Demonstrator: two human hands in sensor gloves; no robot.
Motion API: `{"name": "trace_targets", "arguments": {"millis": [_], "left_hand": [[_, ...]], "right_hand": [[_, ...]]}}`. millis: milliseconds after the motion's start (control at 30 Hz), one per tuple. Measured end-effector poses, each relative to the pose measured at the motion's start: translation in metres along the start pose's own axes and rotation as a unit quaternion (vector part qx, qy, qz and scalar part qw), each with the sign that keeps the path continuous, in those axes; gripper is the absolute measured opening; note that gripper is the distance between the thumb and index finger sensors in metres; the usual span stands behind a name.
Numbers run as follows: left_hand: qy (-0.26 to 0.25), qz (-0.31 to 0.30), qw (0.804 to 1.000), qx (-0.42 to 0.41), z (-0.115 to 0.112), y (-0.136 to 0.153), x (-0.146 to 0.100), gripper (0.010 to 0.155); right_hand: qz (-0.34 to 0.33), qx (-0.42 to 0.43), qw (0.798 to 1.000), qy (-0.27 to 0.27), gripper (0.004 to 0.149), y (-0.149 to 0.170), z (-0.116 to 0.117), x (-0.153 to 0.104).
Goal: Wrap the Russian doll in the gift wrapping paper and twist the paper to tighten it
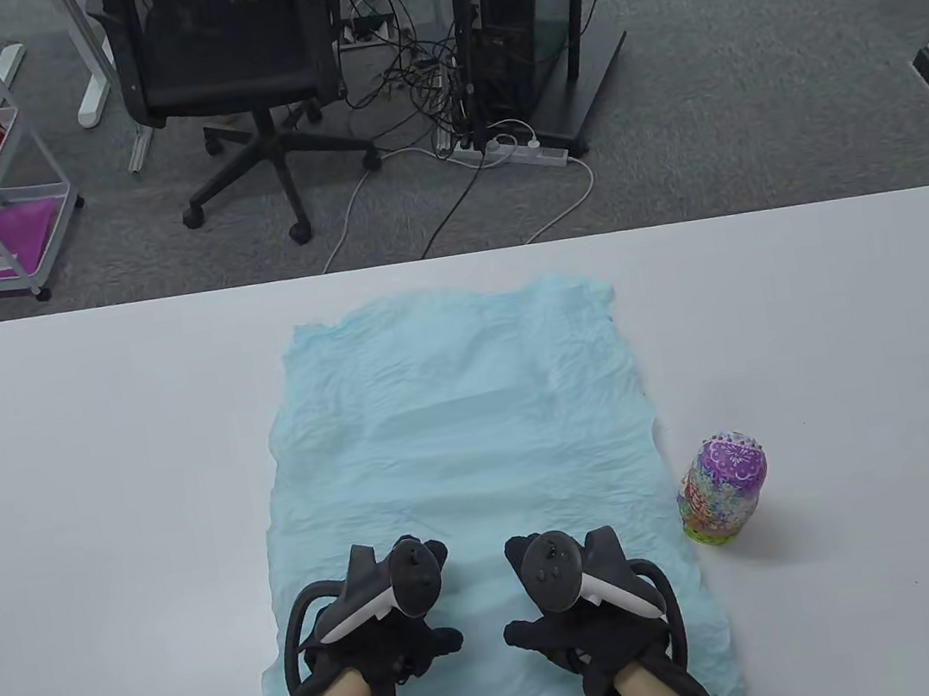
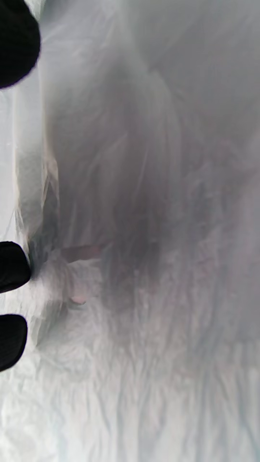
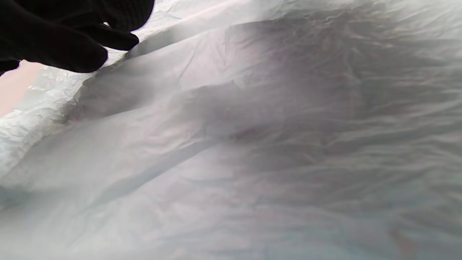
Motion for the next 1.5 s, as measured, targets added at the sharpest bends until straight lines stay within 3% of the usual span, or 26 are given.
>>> {"name": "trace_targets", "arguments": {"millis": [467,700,900,1133,1300,1500], "left_hand": [[-0.002,0.005,1.000,-0.005,0.000,0.002,0.000,0.095],[-0.005,0.011,1.000,-0.012,0.002,0.006,0.000,0.095],[-0.008,0.014,1.000,-0.021,0.005,0.009,0.000,0.095],[-0.007,0.017,1.000,-0.024,0.006,0.010,0.000,0.094],[-0.006,0.017,1.000,-0.025,0.006,0.010,0.000,0.094],[-0.005,0.016,1.000,-0.024,0.006,0.010,0.001,0.095]], "right_hand": [[-0.004,0.007,1.000,0.006,0.088,0.001,-0.002,-0.001],[-0.004,0.024,0.999,0.038,0.089,0.005,-0.012,-0.009],[-0.004,0.048,0.993,0.104,0.089,0.011,-0.035,-0.028],[-0.004,0.104,0.973,0.204,0.093,0.032,-0.073,-0.068],[0.057,0.108,0.953,0.278,0.096,0.066,-0.094,-0.094],[0.097,0.180,0.927,0.316,0.100,0.116,-0.105,-0.114]]}}
Point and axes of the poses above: the tracker on the back of each hand, its own y axis roughly to the little-finger side, its own x axis roughly from the wrist to the fingertips, z = x × y, the point moved 1 cm from there along x, roughly from the wrist to the fingertips, and after that the axes turned 12 degrees about -x, right-handed, at the moved point
